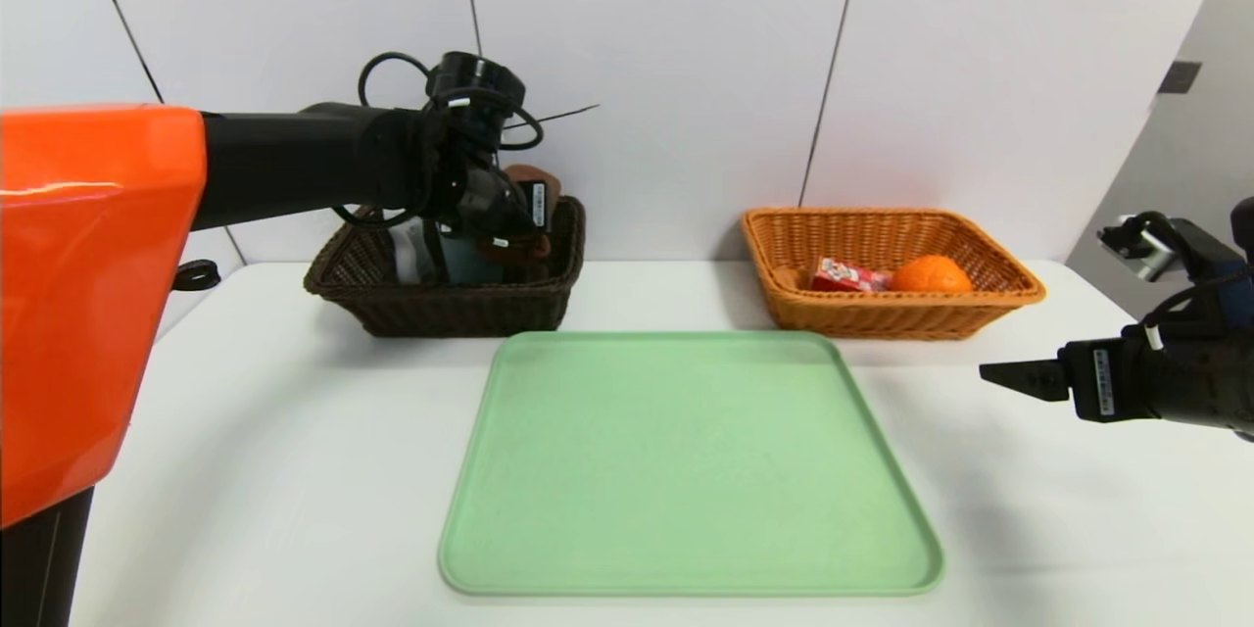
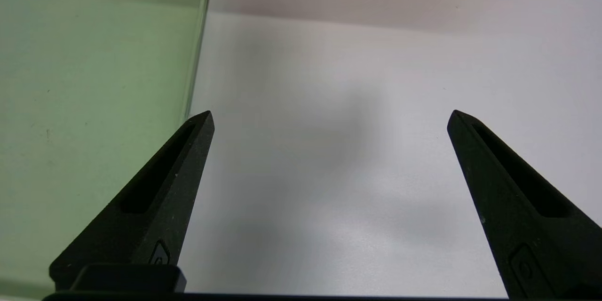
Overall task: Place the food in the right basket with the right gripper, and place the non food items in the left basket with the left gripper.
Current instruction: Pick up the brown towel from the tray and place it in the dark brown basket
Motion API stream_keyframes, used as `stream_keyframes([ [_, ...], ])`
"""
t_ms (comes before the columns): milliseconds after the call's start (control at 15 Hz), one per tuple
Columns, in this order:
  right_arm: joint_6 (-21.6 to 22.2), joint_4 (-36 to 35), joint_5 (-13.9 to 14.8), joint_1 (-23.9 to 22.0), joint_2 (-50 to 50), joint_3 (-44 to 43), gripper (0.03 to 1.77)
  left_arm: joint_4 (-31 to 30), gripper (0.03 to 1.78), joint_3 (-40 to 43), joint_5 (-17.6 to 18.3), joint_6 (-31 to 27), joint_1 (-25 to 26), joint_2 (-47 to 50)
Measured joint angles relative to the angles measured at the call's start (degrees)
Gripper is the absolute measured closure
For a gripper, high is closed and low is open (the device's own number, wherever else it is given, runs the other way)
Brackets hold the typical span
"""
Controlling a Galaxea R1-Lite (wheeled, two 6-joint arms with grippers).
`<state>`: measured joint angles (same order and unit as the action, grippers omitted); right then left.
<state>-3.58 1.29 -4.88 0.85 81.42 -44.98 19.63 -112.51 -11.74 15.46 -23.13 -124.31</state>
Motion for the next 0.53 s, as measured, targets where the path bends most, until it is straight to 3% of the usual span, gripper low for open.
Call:
stream_keyframes([
  [267, 0.0, 0.0, 0.0, 0.0, -0.2, 0.0, 0.09, 0.0, 1.41, 0.2, 0.0, -0.2, -0.1, -0.3],
  [533, -0.1, 0.0, 0.0, 0.0, -0.4, 0.0, 0.09, -0.3, 0.91, 0.4, -0.1, 0.0, 0.0, -0.8],
])
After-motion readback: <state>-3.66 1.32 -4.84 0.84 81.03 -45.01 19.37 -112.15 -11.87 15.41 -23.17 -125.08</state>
